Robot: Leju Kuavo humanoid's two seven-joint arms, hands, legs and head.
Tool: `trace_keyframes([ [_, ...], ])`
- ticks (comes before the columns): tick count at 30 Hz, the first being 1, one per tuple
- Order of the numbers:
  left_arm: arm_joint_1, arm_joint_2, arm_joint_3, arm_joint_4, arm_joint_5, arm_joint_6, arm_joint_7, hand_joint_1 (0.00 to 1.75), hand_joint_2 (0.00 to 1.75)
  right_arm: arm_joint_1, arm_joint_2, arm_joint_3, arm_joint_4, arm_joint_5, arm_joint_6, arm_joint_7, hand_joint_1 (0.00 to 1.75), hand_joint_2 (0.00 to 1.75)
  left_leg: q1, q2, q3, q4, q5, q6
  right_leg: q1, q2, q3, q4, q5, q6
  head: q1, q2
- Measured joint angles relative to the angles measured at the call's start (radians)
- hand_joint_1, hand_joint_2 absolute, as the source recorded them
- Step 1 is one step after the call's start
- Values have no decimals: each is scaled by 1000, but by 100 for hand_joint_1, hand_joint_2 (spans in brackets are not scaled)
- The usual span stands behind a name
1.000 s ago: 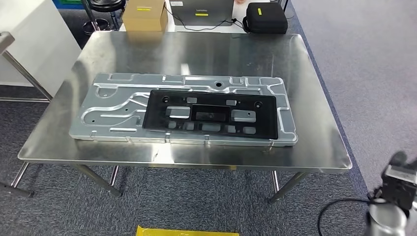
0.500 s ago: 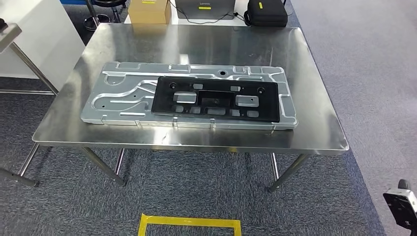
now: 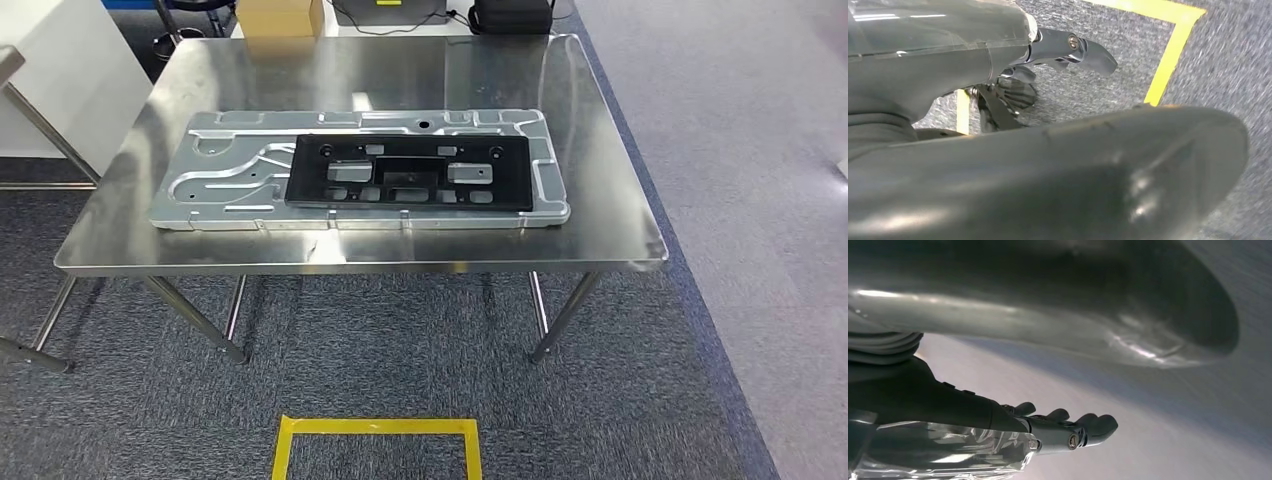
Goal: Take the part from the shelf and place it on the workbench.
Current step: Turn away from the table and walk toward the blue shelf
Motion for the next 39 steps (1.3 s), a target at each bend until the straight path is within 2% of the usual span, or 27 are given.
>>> trace_keyframes([
  [2,-2,0,0,0,-11,-4,3,0,0,-4,7,-3,91,40,52,133,0,0,-5,-6,31,-65,-10,7,-2,8,-8,-2,19,11,-1,0],
  [4,-2,-2,0,1,-20,-7,8,0,0,-7,14,-10,157,57,110,245,0,0,-3,2,22,-73,4,16,-2,16,-11,-8,36,22,-2,0],
  [7,-2,-4,0,1,-24,-7,11,0,0,-10,17,-15,182,61,144,298,0,0,2,8,18,-79,14,22,0,19,-12,-10,40,27,-2,0],
  [9,-4,-5,0,2,-25,-7,12,0,0,-11,22,-18,192,62,158,320,0,0,3,11,18,-80,19,24,-2,14,-16,-5,29,27,-3,0],
  [10,-4,-5,0,2,-28,-7,14,0,0,-14,28,-23,206,63,176,351,0,0,3,14,13,-80,24,28,-4,7,-22,12,3,28,-3,0],
  [12,-5,-5,0,2,-39,-7,20,0,0,-35,71,-51,263,56,252,459,0,0,0,32,-28,-72,54,31,-14,-14,-49,169,-98,38,-1,0],
  [13,-4,-5,0,2,-45,-7,23,0,0,-46,93,-65,289,51,286,504,0,0,-1,40,-53,-65,68,31,-20,-22,-48,232,-126,43,-1,0],
  [14,-5,-5,0,2,-50,-6,25,0,0,-57,117,-80,311,46,315,535,0,0,-1,48,-78,-56,80,27,-26,-26,-28,265,-131,49,-1,0],
  [15,-6,-5,-1,2,-52,-6,25,0,0,-61,130,-87,320,43,325,541,0,0,0,50,-92,-47,85,23,-29,-28,19,213,-106,50,-1,0],
  [16,-7,-5,-1,2,-54,-6,25,0,0,-65,143,-93,327,42,333,541,0,0,-1,51,-104,-38,88,18,-29,-28,71,143,-99,49,-1,0],
  [18,-10,-5,-3,2,-57,-6,26,0,0,-71,166,-102,338,38,341,532,0,0,0,52,-123,-25,97,5,-24,-29,146,27,-117,42,-2,0],
  [19,-11,-5,-3,2,-58,-6,27,0,0,-73,176,-106,342,35,342,526,0,0,1,53,-130,-22,104,-2,-19,-28,157,0,-128,38,-2,0],
  [21,-12,-6,-4,2,-63,-4,28,0,0,-74,190,-115,350,27,343,518,0,0,5,51,-143,-15,110,-16,-18,-28,147,-13,-125,25,-3,0],
  [22,-11,-6,-4,2,-66,-2,28,0,0,-74,196,-120,353,22,343,516,0,0,6,48,-152,-1,93,-21,-18,-28,139,-16,-118,17,-4,0],
  [23,-10,-6,-5,2,-69,-1,29,0,0,-74,199,-125,355,17,344,514,0,0,7,43,-164,29,59,-25,-19,-28,130,-18,-109,7,-5,0],
  [25,-7,-6,-8,2,-74,1,30,0,0,-75,206,-135,358,7,344,506,0,0,9,34,-196,142,-38,-28,-15,-25,109,-16,-91,-5,-7,0],
  [26,-7,-7,-9,3,-76,1,31,0,0,-75,208,-139,359,3,344,501,0,0,9,33,-208,205,-75,-28,-12,-23,97,-14,-82,-8,-8,0],
  [27,-8,-7,-11,3,-78,1,31,0,0,-76,210,-143,359,0,345,498,0,0,9,32,-211,250,-89,-27,-9,-19,84,-11,-74,-8,-8,0],
  [28,-9,-7,-13,3,-79,1,31,0,0,-76,212,-147,359,-2,345,494,0,0,9,31,-200,263,-81,-25,-8,-14,70,-7,-66,-8,-8,0],
  [29,-11,-7,-14,3,-79,1,31,0,0,-77,213,-150,360,-3,345,490,0,0,9,29,-172,241,-55,-23,-7,-8,56,-2,-58,-6,-8,0],
  [31,-13,-7,-14,3,-80,2,31,0,0,-79,216,-154,360,-5,344,481,0,0,9,0,-79,115,-9,-14,-6,8,30,9,-43,0,-8,0],
  [33,-14,-6,-15,3,-80,2,31,0,0,-83,219,-155,361,-5,342,478,0,0,8,-36,-6,-6,-7,-6,-6,25,11,16,-25,10,-7,0],
  [34,-14,-6,-15,3,-81,2,31,0,0,-84,219,-156,361,-4,341,476,0,0,7,-44,6,-32,-13,-3,-7,32,5,16,-14,16,-7,0],
  [36,-14,-6,-16,3,-84,2,30,0,0,-82,220,-157,361,6,338,469,0,0,6,-27,-3,-40,-2,6,-9,44,-3,14,2,28,-8,0],
  [37,-15,-7,-17,3,-86,2,30,0,0,-81,220,-157,361,15,335,467,0,0,7,-17,-11,-41,8,14,-9,38,-9,21,-9,32,-7,0],
  [38,-16,-7,-18,3,-89,2,30,0,0,-81,221,-157,362,27,331,468,0,0,9,-7,-20,-43,19,23,-10,24,-18,44,-39,34,-6,0],
  [39,-16,-7,-19,3,-92,2,30,0,0,-82,222,-155,363,37,325,472,0,0,9,3,-31,-45,30,30,-11,6,-29,85,-88,35,-5,0],
])
